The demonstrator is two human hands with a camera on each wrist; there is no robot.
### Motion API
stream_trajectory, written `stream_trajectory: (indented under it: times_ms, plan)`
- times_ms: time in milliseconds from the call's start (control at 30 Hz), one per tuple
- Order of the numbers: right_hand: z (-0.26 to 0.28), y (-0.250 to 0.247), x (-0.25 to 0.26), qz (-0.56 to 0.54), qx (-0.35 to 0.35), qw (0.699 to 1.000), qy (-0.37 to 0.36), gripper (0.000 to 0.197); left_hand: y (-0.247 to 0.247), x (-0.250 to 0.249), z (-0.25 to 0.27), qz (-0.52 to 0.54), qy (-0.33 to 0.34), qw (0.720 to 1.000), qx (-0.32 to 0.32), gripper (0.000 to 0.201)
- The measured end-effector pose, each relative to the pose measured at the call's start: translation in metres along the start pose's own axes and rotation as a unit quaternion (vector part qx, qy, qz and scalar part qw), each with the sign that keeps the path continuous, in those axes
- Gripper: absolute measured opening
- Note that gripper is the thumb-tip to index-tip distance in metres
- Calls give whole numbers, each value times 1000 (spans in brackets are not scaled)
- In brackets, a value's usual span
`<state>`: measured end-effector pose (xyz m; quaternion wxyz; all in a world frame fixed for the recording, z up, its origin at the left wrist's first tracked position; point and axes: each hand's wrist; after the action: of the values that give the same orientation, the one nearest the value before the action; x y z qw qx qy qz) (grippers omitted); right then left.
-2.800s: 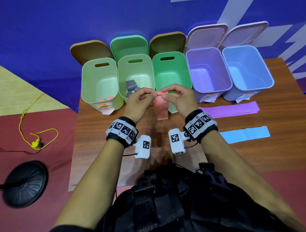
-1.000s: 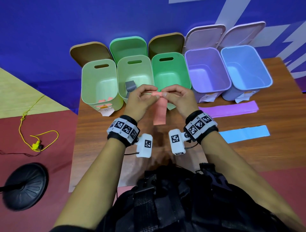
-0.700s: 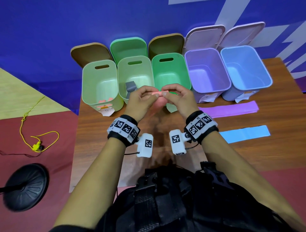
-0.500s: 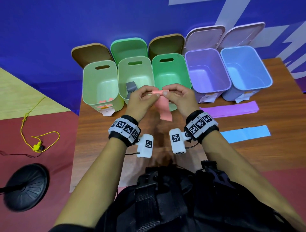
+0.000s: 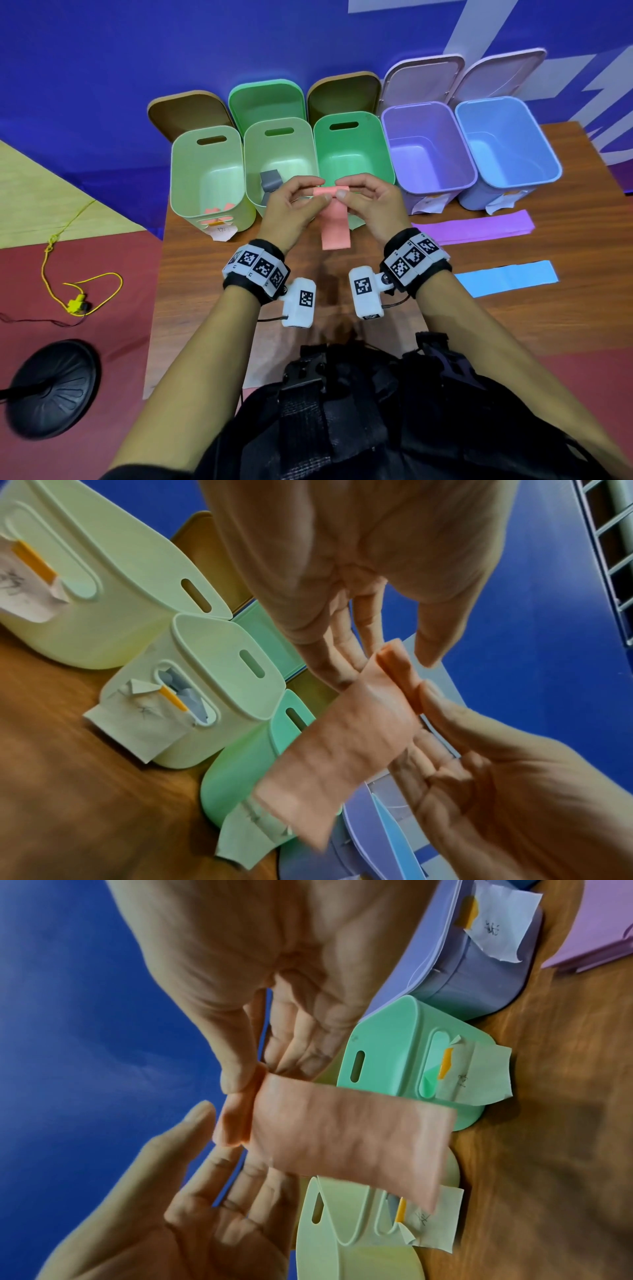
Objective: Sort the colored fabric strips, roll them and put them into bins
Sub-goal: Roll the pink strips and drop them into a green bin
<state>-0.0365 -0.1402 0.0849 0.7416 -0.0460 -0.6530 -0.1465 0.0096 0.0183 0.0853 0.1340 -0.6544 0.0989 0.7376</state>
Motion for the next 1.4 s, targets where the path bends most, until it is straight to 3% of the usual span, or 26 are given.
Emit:
stream_trajectory:
  times_ms: [100, 333, 500, 733, 967, 1167, 1300, 1400]
  plan:
    - [1, 0, 2, -12, 4, 1000, -2, 17, 0, 4, -2, -5, -5, 1000, -5, 6]
    - [0, 0, -2, -11, -18, 1000, 18, 10, -1, 3, -4, -14, 17, 1000, 21, 21]
    - [0, -1, -1, -15, -12, 1000, 6, 15, 1, 6, -5, -4, -11, 1000, 11, 5]
    - [1, 2, -1, -27, -15, 999, 30, 14, -1, 6, -8, -21, 21, 999, 20, 16]
    - [1, 1, -1, -6, -11, 1000, 6, 23, 0, 9, -9, -34, 2, 999, -3, 8]
    - [1, 1, -5, -8, -21, 1000, 22, 13, -2, 9, -10, -49, 24, 999, -5, 13]
    - [0, -1, -2, -14, -18, 1000, 6, 17, 1, 9, -9, -16, -15, 1000, -7, 10]
    - [0, -1, -2, -20, -10, 1000, 16, 20, 0, 11, -10, -30, 0, 1000, -4, 9]
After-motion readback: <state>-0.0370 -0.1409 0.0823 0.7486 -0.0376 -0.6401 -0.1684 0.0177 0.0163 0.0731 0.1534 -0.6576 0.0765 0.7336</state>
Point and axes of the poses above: each hand's wrist, its own z-axis away from the middle knuckle, its own y-axis out of the palm, x = y × z, and after that the axes turned 2 degrees about -z, right-handed
